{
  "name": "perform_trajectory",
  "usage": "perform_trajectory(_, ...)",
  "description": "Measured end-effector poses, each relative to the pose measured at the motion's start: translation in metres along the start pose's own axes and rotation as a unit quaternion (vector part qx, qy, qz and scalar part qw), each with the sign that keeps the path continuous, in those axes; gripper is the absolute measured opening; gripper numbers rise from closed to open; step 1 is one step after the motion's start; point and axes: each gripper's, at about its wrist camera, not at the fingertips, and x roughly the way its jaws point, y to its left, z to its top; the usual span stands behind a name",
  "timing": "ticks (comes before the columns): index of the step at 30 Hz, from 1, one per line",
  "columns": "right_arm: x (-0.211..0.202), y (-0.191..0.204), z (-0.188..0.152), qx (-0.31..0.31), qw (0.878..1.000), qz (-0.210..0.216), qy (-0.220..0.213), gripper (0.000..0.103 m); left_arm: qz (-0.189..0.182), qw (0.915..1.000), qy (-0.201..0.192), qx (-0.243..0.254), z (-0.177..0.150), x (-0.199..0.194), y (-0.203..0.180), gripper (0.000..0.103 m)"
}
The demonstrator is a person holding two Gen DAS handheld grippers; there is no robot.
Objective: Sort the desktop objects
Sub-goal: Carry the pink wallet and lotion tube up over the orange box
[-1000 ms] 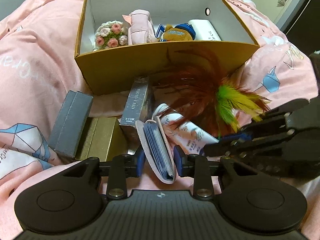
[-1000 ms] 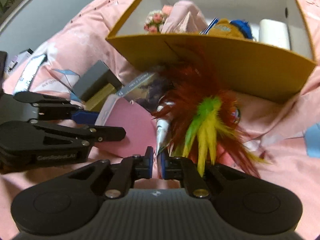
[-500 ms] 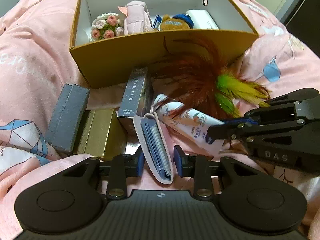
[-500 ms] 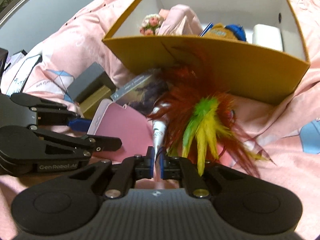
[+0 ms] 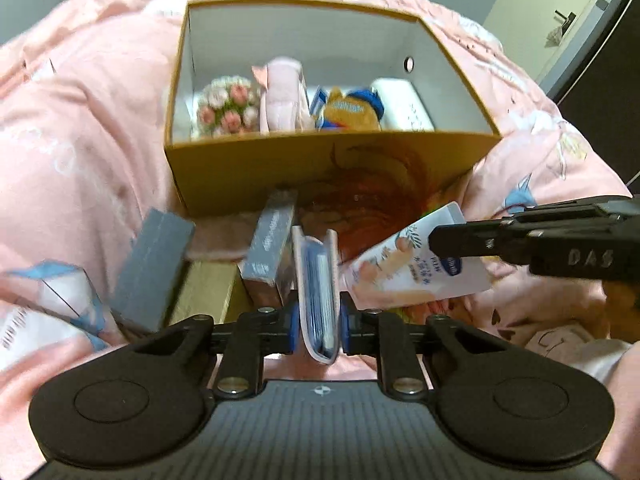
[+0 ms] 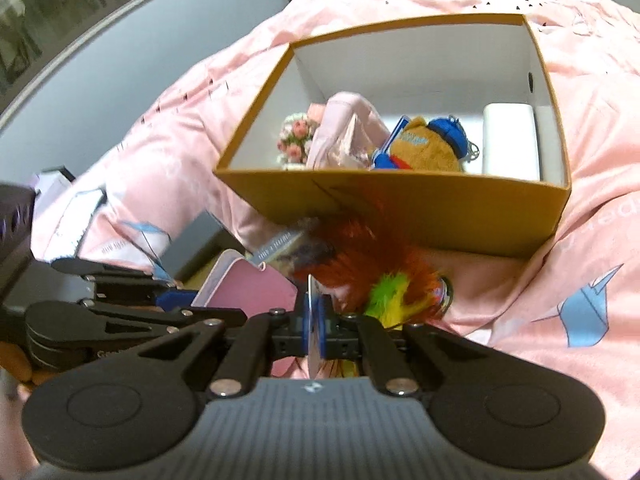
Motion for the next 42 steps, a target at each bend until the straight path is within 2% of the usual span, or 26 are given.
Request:
perform_trajectory(5,-0.019,0.005,0.012,-0.004,1.000,0.015,-0.027,0.004,-0.015,0.9996,-0.021,-0.013,0.011,-0.016,0.003,0.020)
perform_trajectory(16,-0.046,0.004,0.035,-0.028,0.996,-0.008,-0.085,0.004,-0.003,0.9974,-0.071,-0.006,0.031,-0.043,-0.002,0.020)
perform_trajectory(22,-0.057,-0.003,0.048,-0.007,0.994,0.008,-0.109,0.004,-0.001,0.9945,-0.105,0.000,0.045,-0.059,-0.009,0.020)
perform_trajectory(30,-0.078,-0.011,0.065,0.008,0.987,0.001,-0.163,0.004,-0.018,0.9898,-0.139,0.022,0.077,-0.072,-0.023,0.020)
perform_trajectory(37,-0.086,-0.021,0.080,0.020,0.977,-0.046,-0.208,0.004,-0.026,0.9832,-0.176,0.038,0.113,-0.077,-0.033,0.020)
perform_trajectory(42,-0.083,-0.033,0.085,0.026,0.973,-0.077,-0.216,0.004,-0.040,0.9854,-0.159,0.046,0.135,-0.054,-0.042,0.020)
